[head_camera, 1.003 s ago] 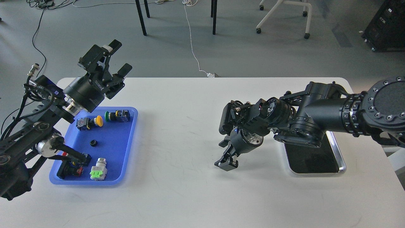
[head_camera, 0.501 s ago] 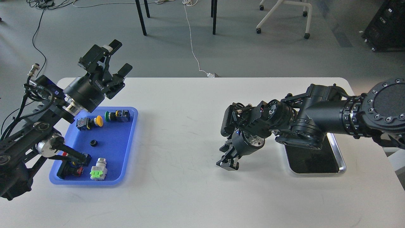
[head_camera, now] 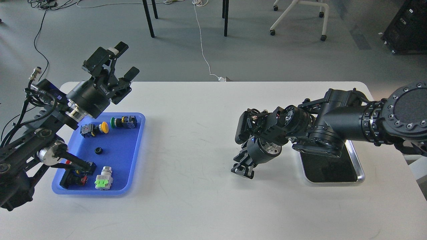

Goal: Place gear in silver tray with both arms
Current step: 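Close the right gripper on the black gear and lift it, then carry the gear over the silver tray and release it with right gripper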

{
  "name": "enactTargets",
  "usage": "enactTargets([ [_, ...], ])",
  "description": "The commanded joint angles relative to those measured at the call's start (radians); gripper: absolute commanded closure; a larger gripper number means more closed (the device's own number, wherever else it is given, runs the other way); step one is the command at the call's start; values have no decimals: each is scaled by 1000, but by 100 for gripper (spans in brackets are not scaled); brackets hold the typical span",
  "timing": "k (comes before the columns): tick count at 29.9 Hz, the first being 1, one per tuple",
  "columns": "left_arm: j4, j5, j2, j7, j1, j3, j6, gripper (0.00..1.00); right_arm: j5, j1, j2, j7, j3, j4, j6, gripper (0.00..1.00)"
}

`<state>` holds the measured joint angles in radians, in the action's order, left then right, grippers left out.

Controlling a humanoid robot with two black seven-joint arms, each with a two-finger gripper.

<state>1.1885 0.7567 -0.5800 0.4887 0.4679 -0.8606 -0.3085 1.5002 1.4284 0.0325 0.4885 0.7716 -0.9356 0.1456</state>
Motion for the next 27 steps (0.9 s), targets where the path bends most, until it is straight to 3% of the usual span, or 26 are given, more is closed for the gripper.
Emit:
enactTargets([
  [1, 0, 1, 0, 0, 0, -2, 0, 2, 0, 0, -2, 0, 0, -2, 0, 70],
  [9, 0, 0, 0, 0, 0, -2, 0, 2, -2, 1, -2, 0, 2, -6, 2, 85],
  [16, 0, 0, 0, 0, 2, -2, 0, 2, -23, 53, 18, 0, -2, -5, 2, 85],
  [27, 0, 0, 3, 0, 5, 0, -1, 2, -52, 130, 315, 0, -6, -9, 0, 85],
])
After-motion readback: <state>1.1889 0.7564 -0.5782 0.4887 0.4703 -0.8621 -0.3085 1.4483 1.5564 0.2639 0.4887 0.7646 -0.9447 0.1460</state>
